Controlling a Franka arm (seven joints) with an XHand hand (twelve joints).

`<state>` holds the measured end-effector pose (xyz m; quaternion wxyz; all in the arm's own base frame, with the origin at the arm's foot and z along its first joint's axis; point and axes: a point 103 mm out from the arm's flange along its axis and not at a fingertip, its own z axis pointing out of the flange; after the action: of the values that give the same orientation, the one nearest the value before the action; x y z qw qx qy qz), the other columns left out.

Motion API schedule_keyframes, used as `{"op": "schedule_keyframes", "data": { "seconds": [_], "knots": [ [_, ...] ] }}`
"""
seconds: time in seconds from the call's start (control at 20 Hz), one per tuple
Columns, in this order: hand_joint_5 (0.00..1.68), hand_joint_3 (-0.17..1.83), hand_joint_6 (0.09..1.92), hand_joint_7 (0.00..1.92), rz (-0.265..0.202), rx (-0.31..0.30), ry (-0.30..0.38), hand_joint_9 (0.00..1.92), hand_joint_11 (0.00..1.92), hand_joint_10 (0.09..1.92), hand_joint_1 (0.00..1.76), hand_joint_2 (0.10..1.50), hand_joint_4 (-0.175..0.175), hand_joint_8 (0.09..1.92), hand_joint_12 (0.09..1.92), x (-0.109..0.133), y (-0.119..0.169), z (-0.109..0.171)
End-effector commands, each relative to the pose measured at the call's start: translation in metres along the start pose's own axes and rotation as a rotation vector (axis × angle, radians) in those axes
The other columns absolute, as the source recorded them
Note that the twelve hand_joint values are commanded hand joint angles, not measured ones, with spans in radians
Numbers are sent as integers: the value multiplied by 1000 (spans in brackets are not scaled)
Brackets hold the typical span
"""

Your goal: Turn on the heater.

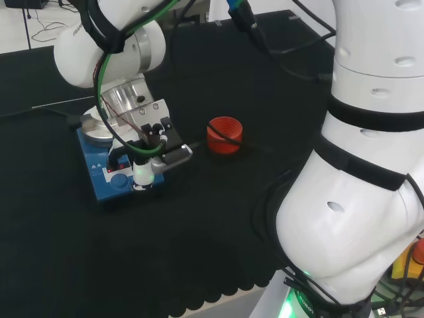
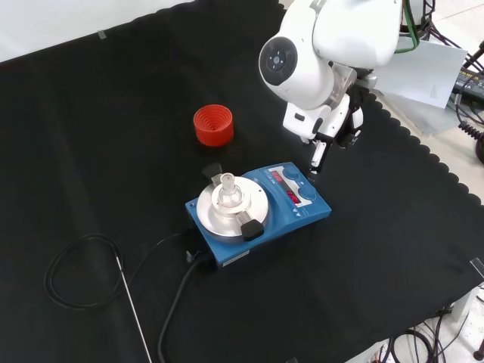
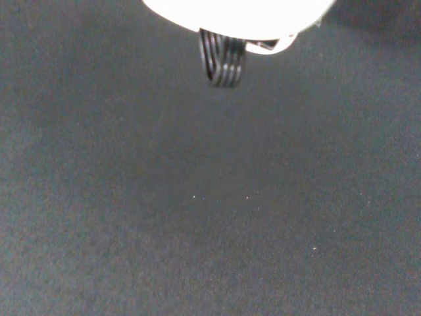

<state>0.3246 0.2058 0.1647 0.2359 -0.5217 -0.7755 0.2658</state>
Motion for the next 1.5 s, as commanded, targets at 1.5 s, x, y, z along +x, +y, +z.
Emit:
{"op": "schedule_keyframes", "data": {
  "seconds": [1.5],
  "knots": [
    [333, 1003, 218, 1393, 20, 76, -13, 1557, 1151, 1414, 1373, 678, -16, 1482, 1368, -16, 20, 5]
  ]
}}
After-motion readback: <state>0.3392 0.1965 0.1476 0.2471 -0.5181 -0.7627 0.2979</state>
